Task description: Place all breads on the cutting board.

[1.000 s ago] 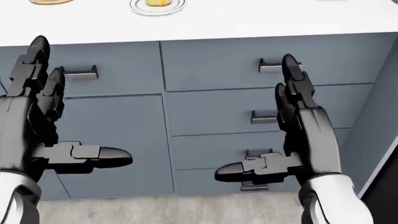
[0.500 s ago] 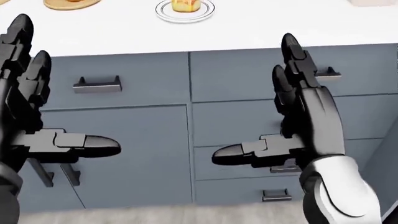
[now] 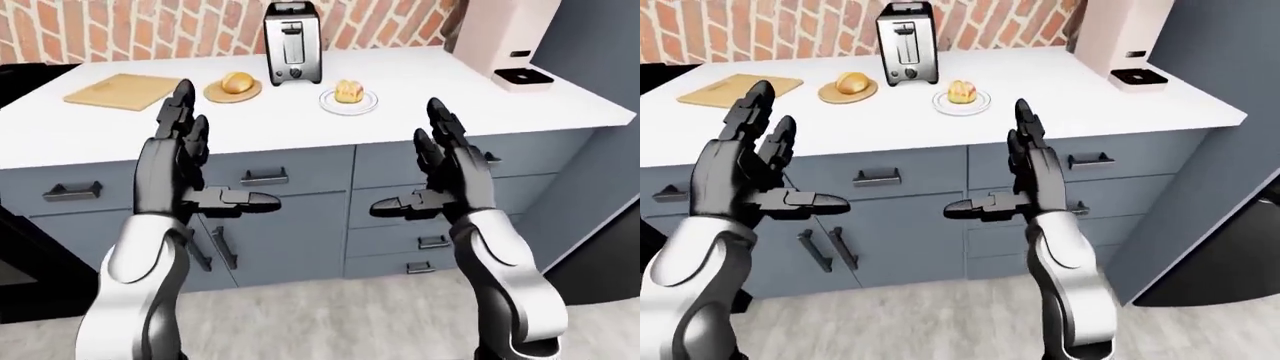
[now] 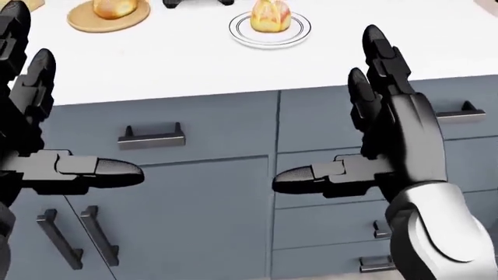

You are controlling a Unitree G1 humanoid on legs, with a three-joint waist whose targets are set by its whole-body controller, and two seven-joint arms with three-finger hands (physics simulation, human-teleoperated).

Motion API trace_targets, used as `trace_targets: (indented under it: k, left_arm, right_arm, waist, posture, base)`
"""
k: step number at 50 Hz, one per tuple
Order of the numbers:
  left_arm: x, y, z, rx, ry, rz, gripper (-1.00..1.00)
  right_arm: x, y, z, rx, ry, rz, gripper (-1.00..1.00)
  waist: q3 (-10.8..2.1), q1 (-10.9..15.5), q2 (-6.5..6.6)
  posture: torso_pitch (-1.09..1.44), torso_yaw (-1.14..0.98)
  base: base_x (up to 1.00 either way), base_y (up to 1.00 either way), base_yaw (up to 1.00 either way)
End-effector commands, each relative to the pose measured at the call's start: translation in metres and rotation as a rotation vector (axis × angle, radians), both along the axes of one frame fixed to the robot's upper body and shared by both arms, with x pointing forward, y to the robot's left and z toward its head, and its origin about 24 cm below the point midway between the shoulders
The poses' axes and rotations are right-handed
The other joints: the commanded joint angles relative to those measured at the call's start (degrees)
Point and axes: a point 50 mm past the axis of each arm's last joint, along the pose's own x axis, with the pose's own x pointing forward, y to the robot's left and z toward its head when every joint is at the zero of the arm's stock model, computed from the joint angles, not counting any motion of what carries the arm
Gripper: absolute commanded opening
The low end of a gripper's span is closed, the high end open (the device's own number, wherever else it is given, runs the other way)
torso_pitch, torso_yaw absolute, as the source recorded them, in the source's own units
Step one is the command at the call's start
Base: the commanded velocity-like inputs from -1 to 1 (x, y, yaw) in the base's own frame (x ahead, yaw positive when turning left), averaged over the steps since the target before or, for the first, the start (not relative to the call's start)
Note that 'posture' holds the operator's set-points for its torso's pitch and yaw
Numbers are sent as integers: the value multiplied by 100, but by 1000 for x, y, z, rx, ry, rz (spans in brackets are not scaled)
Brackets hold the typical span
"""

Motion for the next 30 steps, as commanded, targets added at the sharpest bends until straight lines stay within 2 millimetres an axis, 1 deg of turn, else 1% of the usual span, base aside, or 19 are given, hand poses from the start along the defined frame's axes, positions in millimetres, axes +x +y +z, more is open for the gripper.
trace_targets:
  k: [1,4,5,6,7,8,9,11,13,15,16,17,18,19,20,21,22,25,30]
  left_arm:
    - [-4,-3,14,6,-83,-15,100]
    - [-3,-3,13,7,-82,-17,100]
    - [-2,-3,13,9,-82,-17,100]
    - [-2,-3,14,9,-82,-17,100]
    - [-2,-3,13,8,-82,-17,100]
    - [-1,-3,13,9,-82,-18,100]
    - [-2,-4,14,9,-82,-19,100]
    - [-2,-5,15,10,-84,-20,100]
    - [-2,-6,17,11,-85,-23,100]
    - [-1,-7,15,10,-83,-25,100]
    - [-1,-8,15,11,-82,-26,100]
    - [0,-8,15,11,-82,-29,100]
    - [0,-9,15,12,-83,-29,100]
    - [0,-9,16,13,-83,-29,100]
    - [0,-9,17,14,-84,-29,100]
    - [0,-9,17,15,-84,-29,100]
    - [0,-10,17,15,-85,-29,100]
    - [1,-10,16,13,-83,-30,100]
    - [1,-10,16,13,-85,-30,100]
  right_arm:
    - [-4,-1,17,4,-106,-7,100]
    - [-4,-2,19,2,-113,-11,100]
    - [-4,-2,20,-2,-115,-12,100]
    - [-4,-2,20,-2,-116,-13,100]
    - [-4,-2,21,0,-118,-14,100]
    - [-5,-3,21,2,-120,-15,100]
    - [-5,-3,22,2,-122,-17,100]
    - [-5,-4,23,0,-125,-19,100]
    - [-4,-4,24,-5,-128,-21,100]
    - [-3,-6,25,-2,-130,-26,100]
    - [-3,-8,26,3,-132,-30,100]
    - [-4,-9,27,10,-138,-32,100]
    - [-4,-10,28,13,-142,-36,100]
    - [-4,-11,29,17,-150,-37,100]
    - [-4,-11,29,18,-152,-37,100]
    - [-4,-11,30,17,-156,-36,100]
    - [-5,-11,31,19,-160,-34,100]
    - [-5,-12,33,23,-168,-34,100]
    - [-4,-14,32,32,-175,-32,100]
  waist:
    - [-76,-14,-9]
    - [-78,-33,-194]
    - [-85,-32,-291]
    - [-129,-36,-440]
    - [-136,-61,-345]
    - [-142,-89,-333]
    - [-156,-63,-408]
    - [-218,-76,-370]
    - [-180,-68,-274]
    - [-101,-79,-120]
    - [-88,-88,-18]
    - [-110,-100,133]
    - [-185,-101,392]
    - [-323,-110,470]
    - [-38,-99,396]
    - [14,-94,406]
    - [-7,-57,343]
    - [29,-28,198]
    - [43,9,41]
  posture:
    - [0,0]
    - [0,0]
    - [0,0]
    - [0,0]
    - [0,0]
    - [0,0]
    - [0,0]
    - [0,0]
    - [0,0]
    - [0,0]
    - [0,0]
    - [0,0]
    - [0,0]
    - [0,0]
    - [0,0]
    - [0,0]
    - [0,0]
    - [0,0]
    - [0,0]
  base:
    - [0,40,0]
    - [0,40,0]
    - [0,40,0]
    - [0,40,0]
    - [0,40,0]
    - [0,40,0]
    - [0,35,0]
    - [0,35,0]
    - [0,35,0]
    - [0,35,0]
    - [0,35,0]
    - [0,34,0]
    - [1,24,0]
    - [22,3,0]
    - [23,2,0]
    - [26,2,0]
    - [33,0,0]
    - [35,0,0]
    - [36,0,0]
